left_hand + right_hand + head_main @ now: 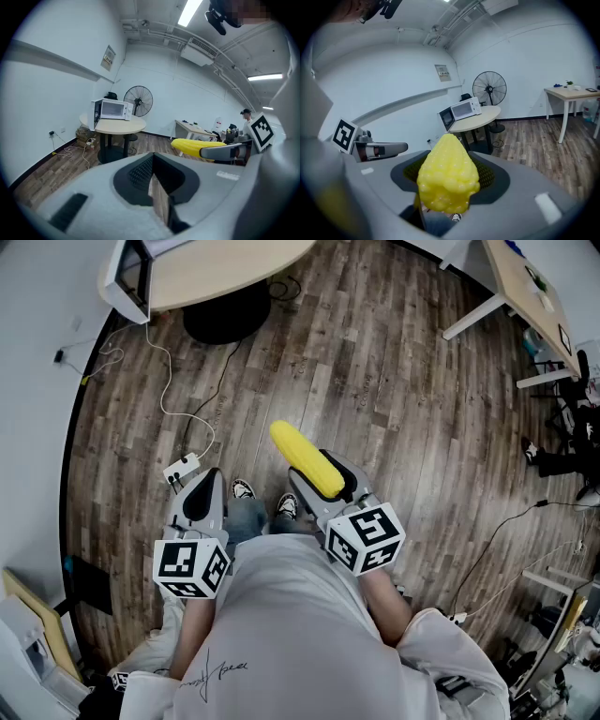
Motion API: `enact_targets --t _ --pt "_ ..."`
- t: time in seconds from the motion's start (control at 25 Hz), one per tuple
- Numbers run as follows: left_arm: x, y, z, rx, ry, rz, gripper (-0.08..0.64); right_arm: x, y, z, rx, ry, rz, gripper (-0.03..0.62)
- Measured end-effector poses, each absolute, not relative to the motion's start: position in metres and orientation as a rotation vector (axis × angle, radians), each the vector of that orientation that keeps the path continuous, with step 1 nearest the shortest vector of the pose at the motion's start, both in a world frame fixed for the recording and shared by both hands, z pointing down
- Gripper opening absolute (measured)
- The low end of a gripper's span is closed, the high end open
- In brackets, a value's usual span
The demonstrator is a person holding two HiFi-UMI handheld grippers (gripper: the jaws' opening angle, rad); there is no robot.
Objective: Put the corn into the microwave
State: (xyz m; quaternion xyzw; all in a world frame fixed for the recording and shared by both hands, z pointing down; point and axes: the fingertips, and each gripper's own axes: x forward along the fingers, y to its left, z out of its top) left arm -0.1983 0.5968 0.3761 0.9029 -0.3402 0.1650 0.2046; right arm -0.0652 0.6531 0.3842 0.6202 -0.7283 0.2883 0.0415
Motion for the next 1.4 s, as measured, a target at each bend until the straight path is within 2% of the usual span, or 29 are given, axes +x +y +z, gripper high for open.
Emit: enact_targets --t 0.8,1.4 --pt "-0.200 0.654 0.355 2.588 -0.958 0.450 -0.006 -0.053 0.708 0.354 2.007 -2.303 0.870 0.261" --pt "-0.187 0.630 0.356 2.586 -0.942 0.431 -0.006 -0.042 0.676 0.343 2.025 -2.366 0.880 0.261"
